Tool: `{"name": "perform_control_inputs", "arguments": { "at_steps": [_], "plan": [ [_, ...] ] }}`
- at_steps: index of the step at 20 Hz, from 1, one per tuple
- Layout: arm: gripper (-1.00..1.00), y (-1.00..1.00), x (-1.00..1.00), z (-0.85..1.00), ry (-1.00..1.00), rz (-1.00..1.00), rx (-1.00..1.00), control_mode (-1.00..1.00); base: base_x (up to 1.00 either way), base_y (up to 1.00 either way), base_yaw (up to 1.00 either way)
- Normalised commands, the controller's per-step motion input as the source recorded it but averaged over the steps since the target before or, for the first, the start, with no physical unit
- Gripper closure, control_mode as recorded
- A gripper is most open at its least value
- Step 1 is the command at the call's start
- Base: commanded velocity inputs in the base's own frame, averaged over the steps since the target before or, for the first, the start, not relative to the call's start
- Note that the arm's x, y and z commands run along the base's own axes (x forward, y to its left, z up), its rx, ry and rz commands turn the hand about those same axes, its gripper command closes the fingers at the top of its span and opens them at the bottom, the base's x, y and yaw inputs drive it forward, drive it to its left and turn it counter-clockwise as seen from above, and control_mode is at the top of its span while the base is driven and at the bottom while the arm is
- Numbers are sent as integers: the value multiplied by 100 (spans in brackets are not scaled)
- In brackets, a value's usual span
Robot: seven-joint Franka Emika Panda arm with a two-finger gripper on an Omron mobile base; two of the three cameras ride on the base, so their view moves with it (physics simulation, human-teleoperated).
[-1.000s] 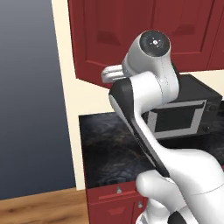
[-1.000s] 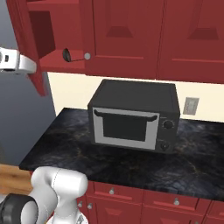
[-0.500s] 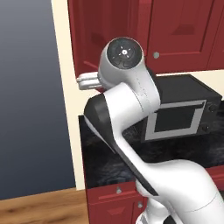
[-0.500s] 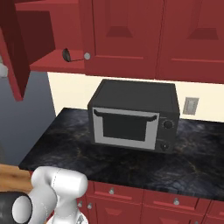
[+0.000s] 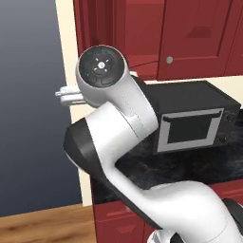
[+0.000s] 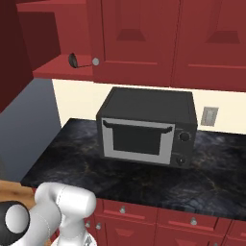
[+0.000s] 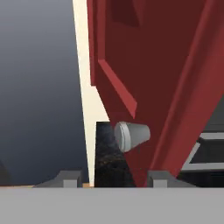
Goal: Open the cabinet and move the ladle to the pot. Then close the cabinet.
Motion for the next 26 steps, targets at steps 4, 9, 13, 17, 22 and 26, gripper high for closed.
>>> {"name": "perform_control_inputs", "arguments": {
  "at_steps": [4, 9, 13, 17, 22, 26],
  "plan": [
    [-100, -71, -100, 38, -7, 0, 17, -100, 0, 0, 0],
    [-100, -98, -26, 5, 8, 0, 27, -100, 0, 0, 0],
    [-100, -100, 10, -41, 10, 5, 42, -100, 0, 0, 0],
    [-100, -97, 60, -50, 1, 6, 34, -100, 0, 0, 0],
    [-100, -42, 94, -21, 0, 14, 26, -100, 0, 0, 0],
    [-100, 27, 83, 0, 0, 31, 12, -100, 0, 0, 0]
  ]
}}
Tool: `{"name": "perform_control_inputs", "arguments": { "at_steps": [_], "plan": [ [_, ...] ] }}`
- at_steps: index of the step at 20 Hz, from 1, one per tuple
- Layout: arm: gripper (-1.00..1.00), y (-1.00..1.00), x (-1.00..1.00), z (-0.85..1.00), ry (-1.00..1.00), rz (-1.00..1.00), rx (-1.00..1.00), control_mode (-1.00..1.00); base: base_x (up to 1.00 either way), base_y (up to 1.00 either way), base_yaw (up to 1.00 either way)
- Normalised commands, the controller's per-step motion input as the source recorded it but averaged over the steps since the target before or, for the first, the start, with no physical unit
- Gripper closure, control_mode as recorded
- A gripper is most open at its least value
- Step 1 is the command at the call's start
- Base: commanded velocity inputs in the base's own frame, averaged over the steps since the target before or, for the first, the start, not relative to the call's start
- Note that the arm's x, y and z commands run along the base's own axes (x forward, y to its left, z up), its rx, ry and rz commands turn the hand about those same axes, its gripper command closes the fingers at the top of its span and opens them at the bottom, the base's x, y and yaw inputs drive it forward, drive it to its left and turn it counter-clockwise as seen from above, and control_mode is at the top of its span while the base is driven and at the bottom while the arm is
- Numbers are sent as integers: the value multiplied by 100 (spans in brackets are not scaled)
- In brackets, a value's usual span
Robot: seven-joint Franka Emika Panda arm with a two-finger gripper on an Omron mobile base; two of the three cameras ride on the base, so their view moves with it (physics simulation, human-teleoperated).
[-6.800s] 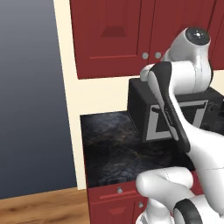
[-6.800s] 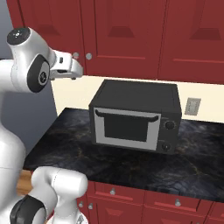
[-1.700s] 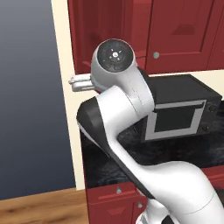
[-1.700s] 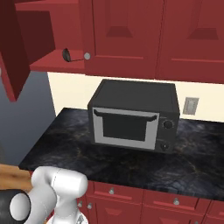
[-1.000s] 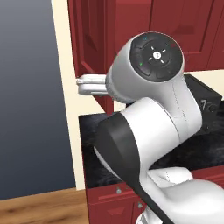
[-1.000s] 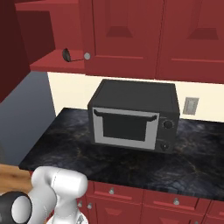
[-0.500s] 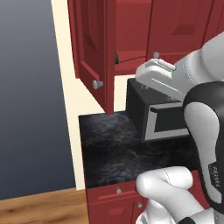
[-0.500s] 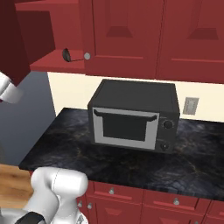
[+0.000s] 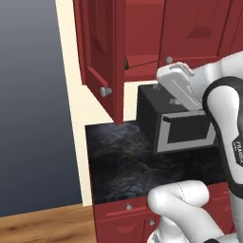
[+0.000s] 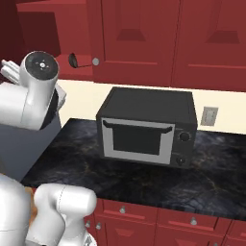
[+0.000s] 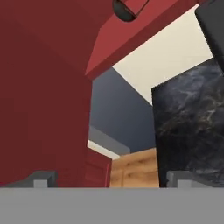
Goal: Open the cabinet and move the ladle to the pot. Then close the cabinet.
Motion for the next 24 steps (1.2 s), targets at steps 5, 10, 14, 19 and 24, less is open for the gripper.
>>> {"name": "perform_control_inputs", "arguments": {
  "at_steps": [5, 10, 14, 19, 24],
  "plan": [
    [-100, 65, 65, 0, -3, 37, 2, -100, 0, 0, 0],
    [-100, 67, 3, 20, -18, 29, 0, -100, 0, 0, 0],
    [-100, 62, -16, 22, -29, 21, -1, -100, 0, 0, 0],
    [-100, 54, -18, 5, -29, 14, -3, -100, 0, 0, 0],
    [-100, -32, -6, 19, -15, -7, -3, -100, 0, 0, 0]
  ]
}}
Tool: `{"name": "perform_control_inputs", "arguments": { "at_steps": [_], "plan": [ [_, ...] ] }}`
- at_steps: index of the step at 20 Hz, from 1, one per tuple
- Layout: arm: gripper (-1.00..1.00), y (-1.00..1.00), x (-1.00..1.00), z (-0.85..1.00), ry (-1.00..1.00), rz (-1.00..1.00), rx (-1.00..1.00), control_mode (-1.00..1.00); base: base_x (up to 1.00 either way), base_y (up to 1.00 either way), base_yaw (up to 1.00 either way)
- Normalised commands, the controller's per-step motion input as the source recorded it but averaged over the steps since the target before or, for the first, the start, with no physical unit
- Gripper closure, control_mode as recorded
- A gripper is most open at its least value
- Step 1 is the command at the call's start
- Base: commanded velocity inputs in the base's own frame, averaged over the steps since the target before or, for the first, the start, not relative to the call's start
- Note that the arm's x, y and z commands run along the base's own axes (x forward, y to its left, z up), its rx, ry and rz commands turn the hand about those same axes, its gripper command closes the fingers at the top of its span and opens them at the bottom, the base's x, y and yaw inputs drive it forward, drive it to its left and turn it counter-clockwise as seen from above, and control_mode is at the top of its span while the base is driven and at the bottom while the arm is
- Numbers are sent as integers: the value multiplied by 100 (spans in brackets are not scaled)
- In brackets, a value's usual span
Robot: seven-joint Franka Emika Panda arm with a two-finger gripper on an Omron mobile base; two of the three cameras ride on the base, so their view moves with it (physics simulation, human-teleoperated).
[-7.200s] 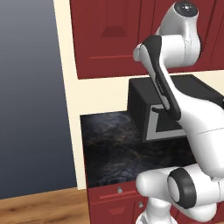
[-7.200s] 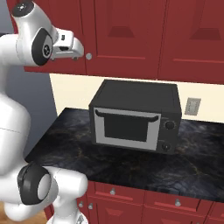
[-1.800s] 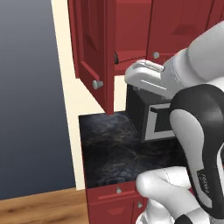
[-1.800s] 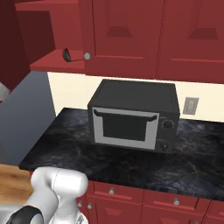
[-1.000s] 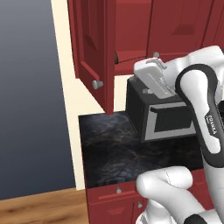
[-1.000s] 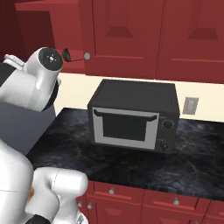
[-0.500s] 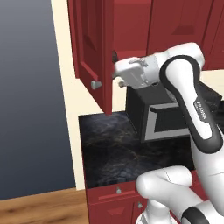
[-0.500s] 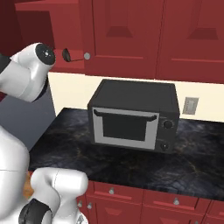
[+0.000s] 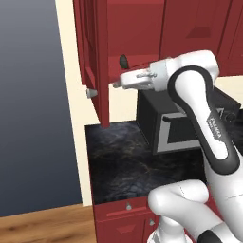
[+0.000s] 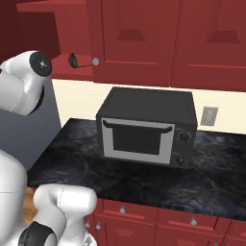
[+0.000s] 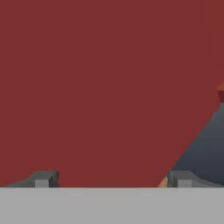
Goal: Open the cabinet and move the ladle to the pot. Then close the cabinet.
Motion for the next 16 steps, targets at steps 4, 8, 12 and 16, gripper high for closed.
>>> {"name": "perform_control_inputs", "arguments": {
  "at_steps": [4, 8, 12, 16],
  "plan": [
    [-100, -99, 0, 31, 0, -38, -4, -100, 0, 0, 0],
    [-100, -78, 1, 37, 0, -41, -2, -100, 0, 0, 0],
    [-100, -8, 60, 27, 0, -31, -8, -100, 0, 0, 0],
    [-100, 0, 70, 21, -1, -21, -18, -100, 0, 0, 0]
  ]
}}
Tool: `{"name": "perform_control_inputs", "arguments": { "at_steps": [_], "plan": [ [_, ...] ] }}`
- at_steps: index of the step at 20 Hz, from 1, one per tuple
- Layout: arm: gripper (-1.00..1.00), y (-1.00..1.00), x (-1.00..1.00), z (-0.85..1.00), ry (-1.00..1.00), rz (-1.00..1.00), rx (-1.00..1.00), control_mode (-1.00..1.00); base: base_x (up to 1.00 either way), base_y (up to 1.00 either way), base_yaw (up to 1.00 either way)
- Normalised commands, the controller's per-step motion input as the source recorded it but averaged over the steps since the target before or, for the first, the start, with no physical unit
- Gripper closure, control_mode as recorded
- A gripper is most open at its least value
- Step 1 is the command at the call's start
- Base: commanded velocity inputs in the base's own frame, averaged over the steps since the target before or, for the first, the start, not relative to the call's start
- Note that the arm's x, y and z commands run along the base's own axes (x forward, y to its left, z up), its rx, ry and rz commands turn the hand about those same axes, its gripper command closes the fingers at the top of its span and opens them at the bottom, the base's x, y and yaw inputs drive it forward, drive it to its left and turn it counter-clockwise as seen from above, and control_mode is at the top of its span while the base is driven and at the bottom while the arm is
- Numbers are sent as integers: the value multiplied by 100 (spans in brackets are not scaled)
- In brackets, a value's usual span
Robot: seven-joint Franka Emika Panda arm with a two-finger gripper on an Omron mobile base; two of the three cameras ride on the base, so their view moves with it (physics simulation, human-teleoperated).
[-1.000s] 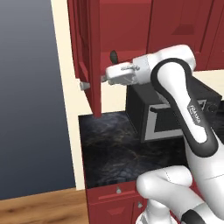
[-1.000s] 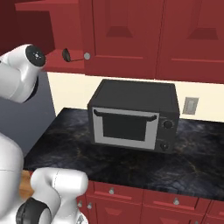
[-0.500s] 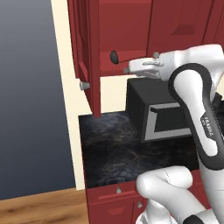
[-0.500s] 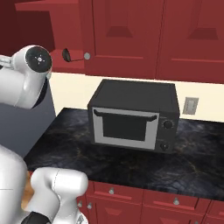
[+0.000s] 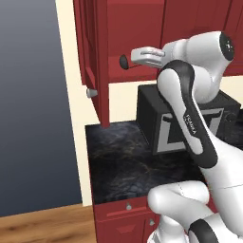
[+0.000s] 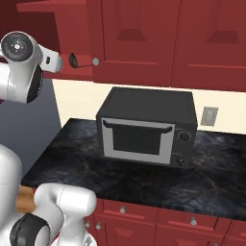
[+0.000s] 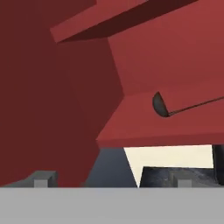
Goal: Open the cabinet and move the ladle to the pot. Then close the cabinet.
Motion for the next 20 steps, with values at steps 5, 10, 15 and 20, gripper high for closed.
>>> {"name": "perform_control_inputs", "arguments": {
  "at_steps": [5, 10, 15, 20],
  "plan": [
    [-100, -12, 27, 2, 3, -18, -19, -100, 0, 0, 0],
    [-100, -24, 31, -18, 10, -14, -12, -100, 0, 0, 0],
    [-100, -2, 52, -19, 4, -4, -5, -100, 0, 0, 0],
    [-100, 0, 47, -25, 0, 0, -8, -100, 0, 0, 0]
  ]
}}
